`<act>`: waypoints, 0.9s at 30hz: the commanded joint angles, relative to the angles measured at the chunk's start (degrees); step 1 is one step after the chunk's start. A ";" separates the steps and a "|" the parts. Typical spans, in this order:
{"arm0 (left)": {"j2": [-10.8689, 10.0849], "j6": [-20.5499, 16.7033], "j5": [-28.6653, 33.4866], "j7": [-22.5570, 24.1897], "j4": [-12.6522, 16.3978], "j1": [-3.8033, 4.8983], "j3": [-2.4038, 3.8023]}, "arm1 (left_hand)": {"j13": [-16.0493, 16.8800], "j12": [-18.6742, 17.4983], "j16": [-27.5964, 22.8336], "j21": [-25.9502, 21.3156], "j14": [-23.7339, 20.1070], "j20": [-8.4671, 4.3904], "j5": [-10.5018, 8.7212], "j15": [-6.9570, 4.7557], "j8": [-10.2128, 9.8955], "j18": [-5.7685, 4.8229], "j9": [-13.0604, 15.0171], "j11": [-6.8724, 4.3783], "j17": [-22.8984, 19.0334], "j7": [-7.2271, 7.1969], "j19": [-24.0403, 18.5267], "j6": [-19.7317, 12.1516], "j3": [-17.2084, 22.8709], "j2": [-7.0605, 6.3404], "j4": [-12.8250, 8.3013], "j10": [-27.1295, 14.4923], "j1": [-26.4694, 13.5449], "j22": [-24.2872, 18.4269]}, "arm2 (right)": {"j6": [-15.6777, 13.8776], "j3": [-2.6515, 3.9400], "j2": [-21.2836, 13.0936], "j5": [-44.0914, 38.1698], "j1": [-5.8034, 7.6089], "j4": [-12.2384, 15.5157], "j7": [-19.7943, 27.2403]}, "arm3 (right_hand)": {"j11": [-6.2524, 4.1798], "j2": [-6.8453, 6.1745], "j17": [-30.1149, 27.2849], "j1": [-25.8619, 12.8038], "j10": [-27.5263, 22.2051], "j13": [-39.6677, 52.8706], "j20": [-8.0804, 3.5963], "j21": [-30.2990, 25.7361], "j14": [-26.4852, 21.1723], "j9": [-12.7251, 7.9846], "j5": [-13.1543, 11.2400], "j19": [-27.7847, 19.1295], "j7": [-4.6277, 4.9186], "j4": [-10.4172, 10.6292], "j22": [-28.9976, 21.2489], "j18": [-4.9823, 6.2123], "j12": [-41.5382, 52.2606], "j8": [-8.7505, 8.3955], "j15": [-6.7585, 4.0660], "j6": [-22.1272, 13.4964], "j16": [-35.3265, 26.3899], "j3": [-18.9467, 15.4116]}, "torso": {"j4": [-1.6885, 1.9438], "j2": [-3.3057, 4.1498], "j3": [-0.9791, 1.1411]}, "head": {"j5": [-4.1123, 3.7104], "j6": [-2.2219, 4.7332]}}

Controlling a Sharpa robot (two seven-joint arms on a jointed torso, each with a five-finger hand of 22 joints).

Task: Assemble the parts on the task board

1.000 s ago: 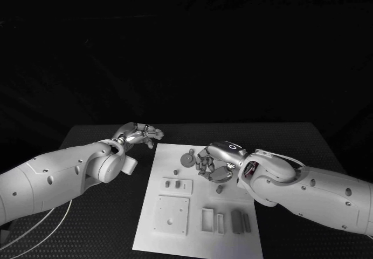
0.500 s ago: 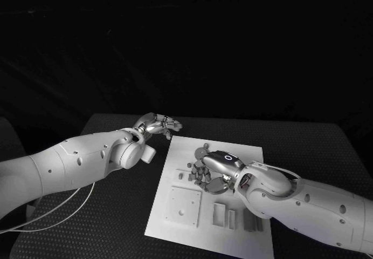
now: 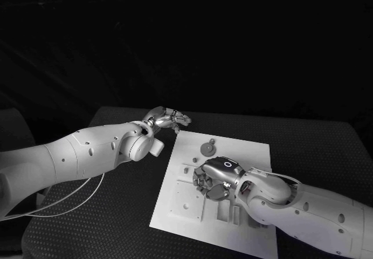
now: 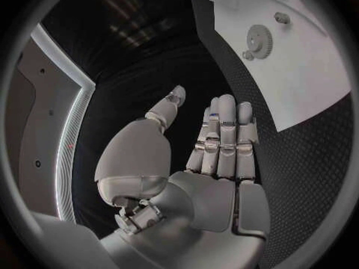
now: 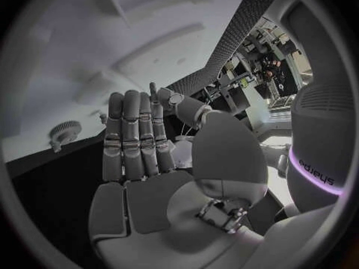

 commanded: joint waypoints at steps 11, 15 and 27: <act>0.21 0.44 0.39 0.54 0.11 0.10 0.04 | -0.07 0.27 0.08 -0.37 0.34 -0.72 -0.16 0.03 0.02 0.80 -0.06 0.00 0.13 0.07 0.05 -0.13 -0.19 0.48 0.12 -0.15 0.22 -0.07 | 1.26 -0.73 0.56 -3.22 -1.15 -0.01 0.56 | -0.09 0.54 0.17 -0.20 0.40 0.24 0.11 0.29 0.51 0.17 0.49 0.30 0.17 -0.16 0.04 0.52 -0.38 -0.19 -0.03 -0.06 -0.40 -0.32 | -0.01 0.00 0.05 | 0.56 -0.61; 0.22 0.48 0.39 0.56 0.12 0.10 0.04 | -0.08 0.27 0.08 -0.39 0.34 -0.72 -0.16 0.03 0.02 0.80 -0.07 0.00 0.13 0.07 0.05 -0.14 -0.20 0.47 0.13 -0.15 0.22 -0.07 | 1.32 -0.78 0.67 -3.32 -1.33 -0.23 0.60 | -0.10 0.55 0.20 -0.21 0.41 0.28 0.11 0.30 0.52 0.18 0.53 0.30 0.16 -0.19 0.04 0.52 -0.41 -0.20 -0.03 -0.05 -0.42 -0.34 | -0.02 0.00 0.06 | 0.59 -0.63; 0.16 0.62 0.39 0.54 0.22 0.10 0.04 | -0.09 0.26 0.06 -0.43 0.34 -0.72 -0.17 0.03 0.02 0.78 -0.09 0.00 0.16 0.08 0.05 -0.19 -0.20 0.46 0.17 -0.17 0.21 -0.08 | 1.59 -0.89 0.76 -3.95 -1.46 -0.57 0.46 | -0.10 0.59 0.28 -0.25 0.44 0.38 0.11 0.31 0.55 0.24 0.62 0.29 0.16 -0.29 0.03 0.52 -0.51 -0.23 -0.03 -0.04 -0.51 -0.41 | -0.07 -0.02 0.05 | 0.73 -0.86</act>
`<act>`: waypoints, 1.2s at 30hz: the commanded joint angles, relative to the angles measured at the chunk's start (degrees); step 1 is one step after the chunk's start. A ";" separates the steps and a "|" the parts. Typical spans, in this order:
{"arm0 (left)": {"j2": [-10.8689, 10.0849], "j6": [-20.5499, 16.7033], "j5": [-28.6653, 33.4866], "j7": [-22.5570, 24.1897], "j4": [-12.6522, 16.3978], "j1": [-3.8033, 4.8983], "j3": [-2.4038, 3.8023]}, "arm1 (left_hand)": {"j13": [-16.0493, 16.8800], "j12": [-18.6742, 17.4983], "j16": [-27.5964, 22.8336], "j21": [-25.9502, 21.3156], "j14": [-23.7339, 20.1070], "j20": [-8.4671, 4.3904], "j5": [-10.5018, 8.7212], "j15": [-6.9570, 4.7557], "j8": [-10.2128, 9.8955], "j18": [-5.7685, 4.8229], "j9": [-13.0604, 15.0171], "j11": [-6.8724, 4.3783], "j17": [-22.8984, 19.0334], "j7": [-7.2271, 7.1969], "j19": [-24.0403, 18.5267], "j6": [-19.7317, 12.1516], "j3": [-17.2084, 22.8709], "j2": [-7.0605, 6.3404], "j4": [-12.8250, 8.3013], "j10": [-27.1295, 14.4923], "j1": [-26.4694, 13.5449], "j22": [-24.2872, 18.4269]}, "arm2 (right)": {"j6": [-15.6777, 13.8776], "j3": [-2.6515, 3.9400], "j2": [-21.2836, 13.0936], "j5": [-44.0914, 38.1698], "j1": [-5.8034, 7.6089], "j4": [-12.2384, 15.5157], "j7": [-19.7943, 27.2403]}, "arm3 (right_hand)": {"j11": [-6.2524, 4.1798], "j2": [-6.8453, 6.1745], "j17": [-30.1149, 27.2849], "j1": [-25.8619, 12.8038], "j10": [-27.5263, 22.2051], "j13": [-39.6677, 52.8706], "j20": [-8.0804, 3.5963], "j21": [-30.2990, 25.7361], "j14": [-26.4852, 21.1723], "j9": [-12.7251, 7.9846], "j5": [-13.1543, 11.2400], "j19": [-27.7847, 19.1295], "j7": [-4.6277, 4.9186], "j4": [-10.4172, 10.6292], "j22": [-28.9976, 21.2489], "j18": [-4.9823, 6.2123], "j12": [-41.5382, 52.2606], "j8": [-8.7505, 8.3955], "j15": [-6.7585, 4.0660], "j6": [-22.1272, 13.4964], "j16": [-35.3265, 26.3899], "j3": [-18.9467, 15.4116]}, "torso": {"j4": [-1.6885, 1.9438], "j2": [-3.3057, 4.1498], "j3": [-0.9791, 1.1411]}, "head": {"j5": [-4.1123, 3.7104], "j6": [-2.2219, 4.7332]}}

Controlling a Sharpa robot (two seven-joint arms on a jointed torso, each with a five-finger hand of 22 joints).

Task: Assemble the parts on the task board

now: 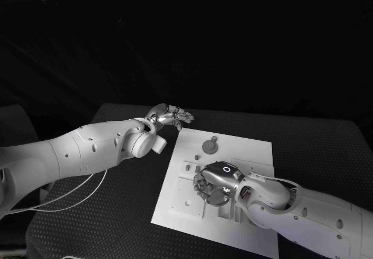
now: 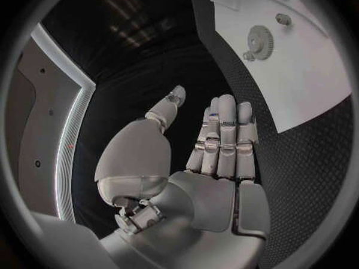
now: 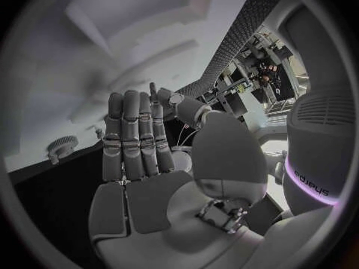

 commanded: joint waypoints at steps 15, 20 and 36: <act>-0.01 0.69 0.34 0.43 0.26 0.09 0.05 | -0.11 0.24 0.03 -0.26 0.34 -0.73 -0.17 0.03 0.01 0.76 -0.12 0.17 0.09 0.14 0.05 -0.22 -0.21 0.44 0.20 -0.22 0.19 -0.07 | 1.38 -0.05 0.00 -2.23 -0.07 -0.68 -0.30 | -0.12 0.40 0.18 -0.02 0.51 0.22 0.09 0.36 0.36 0.17 0.27 0.32 0.07 -0.23 0.06 0.87 -0.38 -0.25 0.02 0.08 -0.42 -0.29 | 0.00 -0.01 -0.02 | -0.25 -0.07; -0.01 0.77 0.34 0.40 0.29 0.09 0.05 | -0.12 0.23 0.02 -0.28 0.34 -0.73 -0.17 0.03 0.01 0.75 -0.13 0.17 0.10 0.15 0.05 -0.24 -0.21 0.44 0.22 -0.23 0.19 -0.07 | 2.36 -0.05 0.06 -2.24 -0.07 -0.75 -0.29 | -0.12 0.41 0.21 -0.04 0.52 0.26 0.09 0.36 0.37 0.19 0.26 0.32 0.07 -0.25 0.06 0.87 -0.42 -0.26 0.02 0.08 -0.45 -0.31 | -0.01 -0.01 -0.02 | -0.24 -0.15; -0.05 0.84 0.34 0.30 0.48 0.11 0.05 | -0.14 0.22 0.00 -0.33 0.34 -0.73 -0.17 0.04 0.01 0.74 -0.16 0.18 0.14 0.17 0.05 -0.30 -0.22 0.41 0.23 -0.26 0.19 -0.06 | 3.27 -0.91 0.98 -2.91 -0.07 -1.20 -0.77 | -0.11 0.50 0.32 -0.12 0.54 0.39 0.11 0.37 0.37 0.26 0.33 0.26 0.07 -0.36 0.05 0.87 -0.56 -0.31 0.04 0.08 -0.57 -0.41 | 0.03 -0.01 -0.08 | -0.24 -0.47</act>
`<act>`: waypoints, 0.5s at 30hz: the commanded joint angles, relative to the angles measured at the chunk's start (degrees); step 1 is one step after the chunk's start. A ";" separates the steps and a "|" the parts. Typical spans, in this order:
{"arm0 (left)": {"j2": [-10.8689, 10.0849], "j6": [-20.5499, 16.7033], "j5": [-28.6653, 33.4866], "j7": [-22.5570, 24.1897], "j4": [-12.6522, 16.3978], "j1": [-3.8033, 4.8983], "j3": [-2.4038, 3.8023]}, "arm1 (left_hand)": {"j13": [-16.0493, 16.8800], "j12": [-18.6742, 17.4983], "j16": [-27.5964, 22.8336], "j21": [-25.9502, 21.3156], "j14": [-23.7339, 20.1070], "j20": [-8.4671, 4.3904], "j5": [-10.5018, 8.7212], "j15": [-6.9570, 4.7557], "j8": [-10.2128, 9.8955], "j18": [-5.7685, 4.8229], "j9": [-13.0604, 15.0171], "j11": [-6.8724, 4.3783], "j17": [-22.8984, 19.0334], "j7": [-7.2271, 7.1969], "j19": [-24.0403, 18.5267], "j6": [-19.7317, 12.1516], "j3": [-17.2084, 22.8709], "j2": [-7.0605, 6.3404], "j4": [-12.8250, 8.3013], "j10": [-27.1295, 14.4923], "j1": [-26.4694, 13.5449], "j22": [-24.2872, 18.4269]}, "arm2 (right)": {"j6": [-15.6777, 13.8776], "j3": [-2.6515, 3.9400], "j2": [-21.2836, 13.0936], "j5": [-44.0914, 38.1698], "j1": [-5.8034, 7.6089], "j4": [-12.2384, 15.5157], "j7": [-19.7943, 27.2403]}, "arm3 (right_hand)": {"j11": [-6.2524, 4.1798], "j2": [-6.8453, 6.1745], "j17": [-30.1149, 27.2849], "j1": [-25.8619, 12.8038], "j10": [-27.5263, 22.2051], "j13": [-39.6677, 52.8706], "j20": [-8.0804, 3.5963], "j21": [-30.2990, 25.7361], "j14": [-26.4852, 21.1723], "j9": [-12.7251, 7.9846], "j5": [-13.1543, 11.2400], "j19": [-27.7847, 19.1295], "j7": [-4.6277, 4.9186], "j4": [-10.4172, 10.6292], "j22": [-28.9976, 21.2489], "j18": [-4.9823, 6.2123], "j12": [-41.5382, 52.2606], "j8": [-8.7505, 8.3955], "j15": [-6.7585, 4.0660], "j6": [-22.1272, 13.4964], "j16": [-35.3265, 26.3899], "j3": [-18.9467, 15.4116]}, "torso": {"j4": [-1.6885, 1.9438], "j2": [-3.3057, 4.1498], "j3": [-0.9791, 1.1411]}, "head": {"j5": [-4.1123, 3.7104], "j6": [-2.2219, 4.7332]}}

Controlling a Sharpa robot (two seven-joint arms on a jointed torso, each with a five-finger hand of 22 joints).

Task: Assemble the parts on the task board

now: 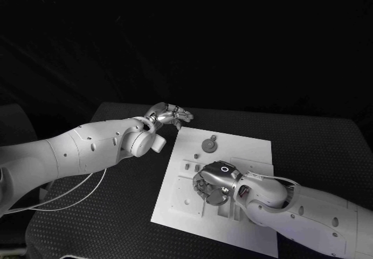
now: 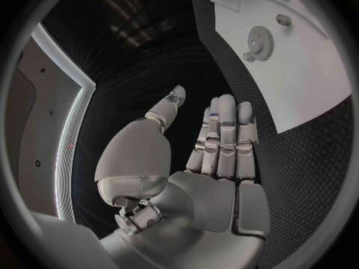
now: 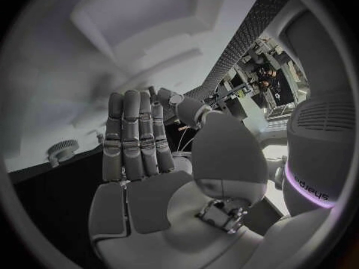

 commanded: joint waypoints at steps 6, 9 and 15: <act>0.07 0.76 0.33 0.32 0.30 0.12 0.04 | -0.07 0.22 -0.01 -0.35 0.35 -0.82 -0.17 0.03 0.01 0.71 -0.07 0.09 0.07 0.23 -0.03 -0.26 -0.22 0.41 0.24 -0.14 0.19 -0.06 | 2.34 -0.38 0.36 -1.22 -0.24 -0.15 -0.73 | 0.10 0.53 0.12 -0.15 0.35 0.02 0.11 0.37 0.31 0.05 0.40 0.26 0.05 -0.23 0.08 0.47 -0.44 -0.31 -0.07 0.12 -0.29 -0.29 | 0.01 -0.01 -0.01 | -0.04 -0.13; 0.03 0.80 0.33 0.30 0.32 0.14 0.04 | -0.08 0.22 -0.01 -0.36 0.35 -0.82 -0.17 0.03 0.01 0.71 -0.07 0.09 0.07 0.23 -0.03 -0.27 -0.23 0.40 0.25 -0.14 0.19 -0.06 | 2.48 -0.41 0.56 -1.58 -0.24 -0.26 -1.23 | 0.10 0.55 0.13 -0.16 0.35 0.04 0.11 0.38 0.31 0.06 0.42 0.25 0.05 -0.25 0.08 0.47 -0.46 -0.32 -0.07 0.11 -0.31 -0.30 | 0.00 -0.01 0.00 | -0.10 -0.11; 0.07 0.84 0.33 0.29 0.40 0.20 0.04 | -0.08 0.21 -0.02 -0.37 0.34 -0.82 -0.18 0.04 0.02 0.70 -0.08 0.09 0.09 0.24 -0.03 -0.28 -0.24 0.39 0.26 -0.15 0.18 -0.05 | 4.15 -0.47 0.90 -2.35 -0.23 -0.70 -2.43 | 0.24 0.62 0.26 -0.32 0.11 0.21 0.26 0.25 0.07 0.11 -0.04 -0.14 0.17 -0.18 0.05 0.47 -0.89 -0.58 0.08 -0.13 -0.72 -0.27 | -0.05 -0.01 -0.02 | -0.19 -0.13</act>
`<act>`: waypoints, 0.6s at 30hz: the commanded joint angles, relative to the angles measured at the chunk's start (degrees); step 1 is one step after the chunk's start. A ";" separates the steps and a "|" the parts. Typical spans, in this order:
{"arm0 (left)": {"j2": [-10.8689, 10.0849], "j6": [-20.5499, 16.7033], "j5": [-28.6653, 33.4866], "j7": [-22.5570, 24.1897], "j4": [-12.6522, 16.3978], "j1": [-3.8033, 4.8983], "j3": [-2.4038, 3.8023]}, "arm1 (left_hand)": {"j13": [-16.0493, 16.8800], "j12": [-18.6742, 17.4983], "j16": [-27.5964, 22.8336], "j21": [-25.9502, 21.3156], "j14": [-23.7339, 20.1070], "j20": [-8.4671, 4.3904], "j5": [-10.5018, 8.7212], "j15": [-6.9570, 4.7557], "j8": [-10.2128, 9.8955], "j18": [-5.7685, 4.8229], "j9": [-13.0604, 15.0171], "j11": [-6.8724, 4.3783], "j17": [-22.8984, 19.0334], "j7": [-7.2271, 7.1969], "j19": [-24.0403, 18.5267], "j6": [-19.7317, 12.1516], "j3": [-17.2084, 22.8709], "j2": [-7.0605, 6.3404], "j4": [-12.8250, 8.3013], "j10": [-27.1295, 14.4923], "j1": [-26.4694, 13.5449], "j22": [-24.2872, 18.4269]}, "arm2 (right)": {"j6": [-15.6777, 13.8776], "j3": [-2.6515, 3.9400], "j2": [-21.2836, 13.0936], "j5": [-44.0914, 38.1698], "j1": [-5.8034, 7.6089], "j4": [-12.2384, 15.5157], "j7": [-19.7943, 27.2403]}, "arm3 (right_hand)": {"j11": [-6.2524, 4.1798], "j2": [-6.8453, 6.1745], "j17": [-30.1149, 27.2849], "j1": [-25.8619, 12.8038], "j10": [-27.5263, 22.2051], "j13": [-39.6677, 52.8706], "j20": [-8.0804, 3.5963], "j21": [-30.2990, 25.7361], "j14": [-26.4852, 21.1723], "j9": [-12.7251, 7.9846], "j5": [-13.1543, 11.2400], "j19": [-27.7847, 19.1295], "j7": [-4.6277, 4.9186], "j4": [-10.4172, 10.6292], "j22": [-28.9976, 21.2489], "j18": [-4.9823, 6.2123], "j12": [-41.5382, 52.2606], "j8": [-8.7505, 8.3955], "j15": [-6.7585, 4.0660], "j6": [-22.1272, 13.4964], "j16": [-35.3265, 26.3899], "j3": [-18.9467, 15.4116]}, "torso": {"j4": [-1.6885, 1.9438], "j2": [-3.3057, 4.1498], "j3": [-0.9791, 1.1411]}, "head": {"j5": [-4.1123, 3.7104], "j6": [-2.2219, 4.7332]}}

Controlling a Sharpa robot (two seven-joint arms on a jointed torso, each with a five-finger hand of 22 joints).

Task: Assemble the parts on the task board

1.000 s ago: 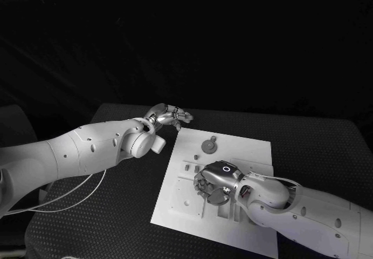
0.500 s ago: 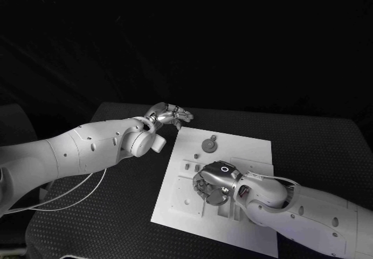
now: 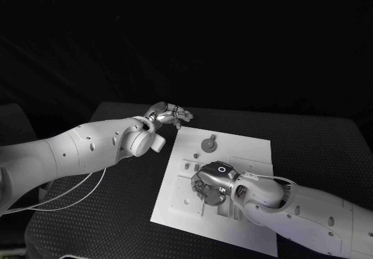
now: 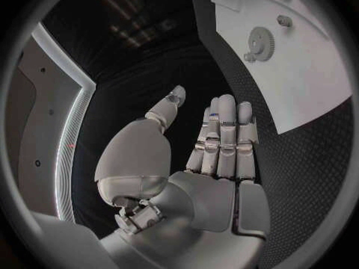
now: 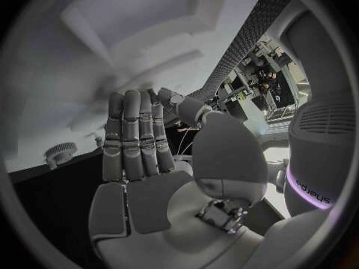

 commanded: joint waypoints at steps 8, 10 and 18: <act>-0.05 0.91 0.32 0.12 0.27 0.16 0.04 | -0.11 0.18 -0.03 -0.39 0.34 -0.82 -0.18 0.05 0.01 0.61 -0.09 0.12 0.11 0.25 -0.03 -0.30 -0.26 0.34 0.27 -0.21 0.16 -0.05 | 2.71 -0.31 -0.17 0.60 -0.25 -0.82 -1.20 | 1.32 -1.56 0.15 -1.41 -1.84 -0.07 0.99 -0.31 -1.63 -0.19 1.67 -2.09 0.98 0.58 0.15 0.45 -2.30 -1.86 1.01 -2.11 -1.97 -1.55 | -0.08 -0.02 0.04 | -0.21 -0.01; -0.01 0.95 0.32 0.12 0.26 0.16 0.04 | -0.12 0.17 -0.03 -0.40 0.34 -0.82 -0.18 0.05 0.01 0.61 -0.10 0.12 0.12 0.25 -0.03 -0.32 -0.26 0.33 0.27 -0.24 0.16 -0.04 | 2.58 -0.31 -0.24 0.78 -0.25 -0.81 -1.19 | 1.94 -2.37 0.20 -1.71 -3.11 -0.18 1.27 -0.41 -2.40 -0.43 1.79 -2.91 1.53 0.63 0.34 0.43 -3.19 -2.65 1.44 -3.41 -2.54 -2.44 | -0.07 -0.01 0.07 | -0.17 -0.01; -0.07 1.01 0.32 0.02 0.23 0.17 0.04 | -0.15 0.14 -0.05 -0.42 0.33 -0.82 -0.18 0.07 0.00 0.60 -0.12 0.14 0.14 0.27 -0.02 -0.37 -0.27 0.30 0.28 -0.31 0.15 -0.03 | 1.91 -0.32 -0.66 1.89 -0.24 -0.85 -0.90 | 3.78 -3.90 1.12 -2.06 -7.27 -0.41 1.87 -0.25 -3.39 -1.17 2.30 -4.52 3.36 0.57 1.12 0.46 -5.81 -4.87 2.05 -7.53 -3.22 -5.95 | -0.02 -0.01 0.10 | -0.26 0.07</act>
